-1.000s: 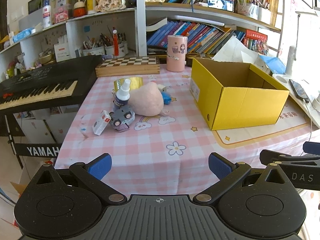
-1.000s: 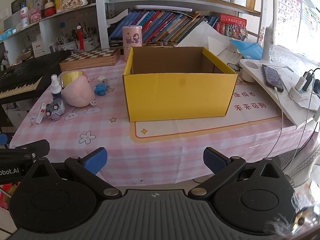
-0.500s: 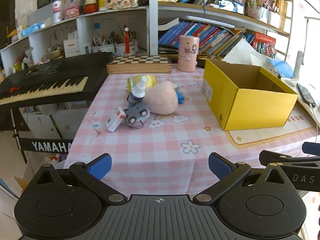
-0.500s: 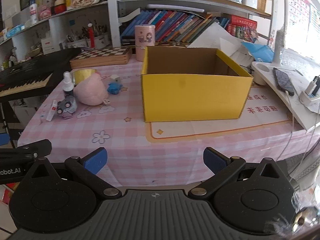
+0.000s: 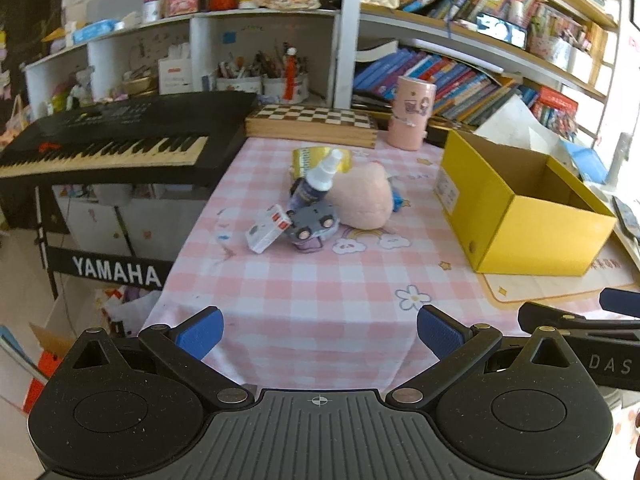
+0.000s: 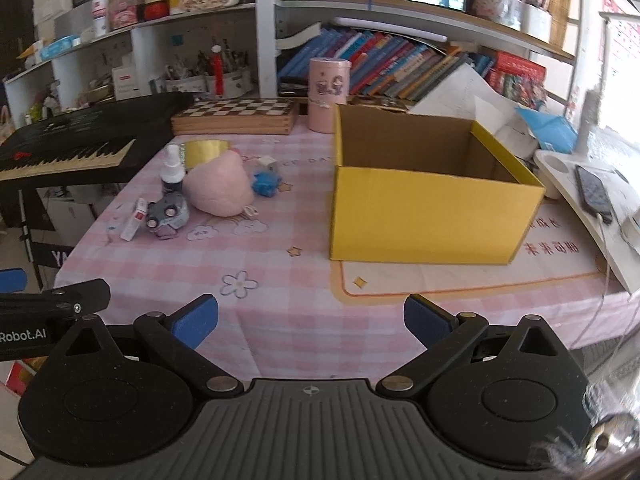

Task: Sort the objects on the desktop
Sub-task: 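Move the left tool to the white medicine box while the right tool reaches the pink plush toy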

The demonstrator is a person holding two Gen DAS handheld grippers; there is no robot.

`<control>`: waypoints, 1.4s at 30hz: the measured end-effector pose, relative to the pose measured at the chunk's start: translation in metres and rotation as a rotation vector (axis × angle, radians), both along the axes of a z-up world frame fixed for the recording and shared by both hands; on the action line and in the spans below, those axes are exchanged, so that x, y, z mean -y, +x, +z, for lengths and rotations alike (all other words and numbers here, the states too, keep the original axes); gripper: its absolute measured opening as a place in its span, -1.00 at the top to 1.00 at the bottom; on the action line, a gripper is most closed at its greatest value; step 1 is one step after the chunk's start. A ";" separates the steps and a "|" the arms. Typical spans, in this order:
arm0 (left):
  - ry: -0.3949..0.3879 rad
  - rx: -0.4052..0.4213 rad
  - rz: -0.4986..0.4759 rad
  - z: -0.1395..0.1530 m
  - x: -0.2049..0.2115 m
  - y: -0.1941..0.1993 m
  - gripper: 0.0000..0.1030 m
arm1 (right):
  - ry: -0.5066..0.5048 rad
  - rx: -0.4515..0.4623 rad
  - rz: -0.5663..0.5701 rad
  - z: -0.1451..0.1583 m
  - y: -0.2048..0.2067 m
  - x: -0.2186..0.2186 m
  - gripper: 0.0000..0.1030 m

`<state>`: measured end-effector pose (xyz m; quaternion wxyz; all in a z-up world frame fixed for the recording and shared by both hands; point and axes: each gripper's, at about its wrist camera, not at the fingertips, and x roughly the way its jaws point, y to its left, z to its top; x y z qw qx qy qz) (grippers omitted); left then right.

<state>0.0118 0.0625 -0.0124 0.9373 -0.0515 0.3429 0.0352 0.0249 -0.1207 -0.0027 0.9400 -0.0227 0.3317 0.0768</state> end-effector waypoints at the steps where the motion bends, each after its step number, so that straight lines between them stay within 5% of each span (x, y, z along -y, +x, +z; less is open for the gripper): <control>1: -0.003 -0.002 0.007 -0.001 -0.002 0.000 -1.00 | -0.001 0.000 0.012 0.000 0.001 -0.003 -0.93; 11: -0.004 -0.003 0.102 -0.004 -0.029 0.005 -1.00 | 0.008 -0.002 0.123 -0.002 0.021 -0.034 -0.72; 17: -0.005 -0.012 0.161 -0.007 -0.047 0.022 -1.00 | 0.013 -0.022 0.177 -0.006 0.049 -0.054 -0.36; 25: -0.017 -0.015 0.182 -0.010 -0.056 0.056 -1.00 | 0.007 -0.027 0.241 -0.004 0.097 -0.073 -0.12; 42: -0.015 -0.059 0.153 -0.021 -0.047 0.125 -0.88 | 0.018 -0.044 0.281 -0.008 0.180 -0.078 -0.12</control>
